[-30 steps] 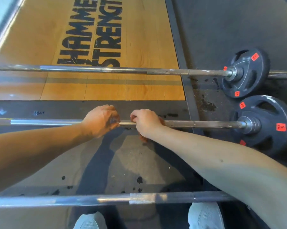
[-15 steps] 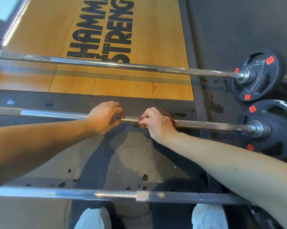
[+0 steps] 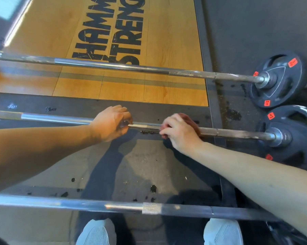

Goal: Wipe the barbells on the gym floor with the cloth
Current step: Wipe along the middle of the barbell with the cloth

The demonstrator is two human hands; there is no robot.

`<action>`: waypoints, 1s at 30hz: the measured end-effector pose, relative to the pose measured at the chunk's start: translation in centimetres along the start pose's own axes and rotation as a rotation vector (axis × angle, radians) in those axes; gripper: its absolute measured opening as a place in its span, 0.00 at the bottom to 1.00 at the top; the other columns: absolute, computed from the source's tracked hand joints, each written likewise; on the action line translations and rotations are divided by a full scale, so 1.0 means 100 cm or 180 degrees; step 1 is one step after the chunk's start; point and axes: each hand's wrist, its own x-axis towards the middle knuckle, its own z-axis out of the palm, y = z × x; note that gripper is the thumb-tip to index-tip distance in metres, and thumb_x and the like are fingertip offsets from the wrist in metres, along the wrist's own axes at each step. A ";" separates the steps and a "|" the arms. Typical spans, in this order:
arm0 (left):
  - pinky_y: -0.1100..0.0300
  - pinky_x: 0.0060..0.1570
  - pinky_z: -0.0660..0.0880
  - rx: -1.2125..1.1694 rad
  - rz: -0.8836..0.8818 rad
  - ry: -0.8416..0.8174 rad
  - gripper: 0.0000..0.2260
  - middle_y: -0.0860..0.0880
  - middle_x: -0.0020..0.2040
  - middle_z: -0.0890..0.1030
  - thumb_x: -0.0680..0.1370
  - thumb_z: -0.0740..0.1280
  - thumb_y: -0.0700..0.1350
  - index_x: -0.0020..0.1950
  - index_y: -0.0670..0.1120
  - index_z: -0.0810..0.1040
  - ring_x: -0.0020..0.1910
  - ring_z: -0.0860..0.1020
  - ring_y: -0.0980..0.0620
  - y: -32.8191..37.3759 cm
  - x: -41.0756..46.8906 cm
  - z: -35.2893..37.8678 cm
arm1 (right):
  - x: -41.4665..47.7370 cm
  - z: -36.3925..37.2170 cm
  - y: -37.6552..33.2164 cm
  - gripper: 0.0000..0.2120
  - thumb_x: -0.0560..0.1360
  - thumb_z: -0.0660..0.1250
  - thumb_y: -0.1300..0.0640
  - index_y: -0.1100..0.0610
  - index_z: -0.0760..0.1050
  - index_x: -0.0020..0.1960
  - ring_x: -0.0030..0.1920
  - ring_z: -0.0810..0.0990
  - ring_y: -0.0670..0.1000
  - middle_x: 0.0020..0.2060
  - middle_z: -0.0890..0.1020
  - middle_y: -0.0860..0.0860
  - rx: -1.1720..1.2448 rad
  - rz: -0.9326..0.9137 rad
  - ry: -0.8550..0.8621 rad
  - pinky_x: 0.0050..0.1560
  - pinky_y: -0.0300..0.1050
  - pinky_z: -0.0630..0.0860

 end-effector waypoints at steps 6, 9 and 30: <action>0.49 0.47 0.78 0.0009 0.0038 0.0022 0.08 0.50 0.47 0.81 0.73 0.75 0.42 0.52 0.47 0.84 0.46 0.77 0.47 0.002 0.000 0.004 | -0.023 -0.016 0.026 0.09 0.73 0.73 0.69 0.56 0.83 0.46 0.57 0.74 0.55 0.50 0.77 0.51 -0.0156 -0.0033 -0.0143 0.44 0.55 0.81; 0.49 0.47 0.78 0.0023 0.0045 -0.0016 0.08 0.50 0.47 0.81 0.73 0.76 0.42 0.52 0.47 0.84 0.46 0.77 0.47 0.003 0.001 0.003 | -0.053 -0.037 0.052 0.08 0.73 0.73 0.68 0.56 0.84 0.46 0.53 0.75 0.55 0.48 0.79 0.51 -0.0303 0.0187 0.0044 0.49 0.56 0.79; 0.50 0.45 0.79 -0.0037 0.0078 0.0022 0.07 0.48 0.45 0.81 0.72 0.76 0.40 0.49 0.47 0.86 0.44 0.77 0.45 0.003 0.002 0.003 | -0.031 -0.021 0.028 0.07 0.72 0.75 0.66 0.55 0.82 0.43 0.53 0.74 0.54 0.48 0.76 0.51 -0.0264 0.0144 -0.0021 0.40 0.50 0.81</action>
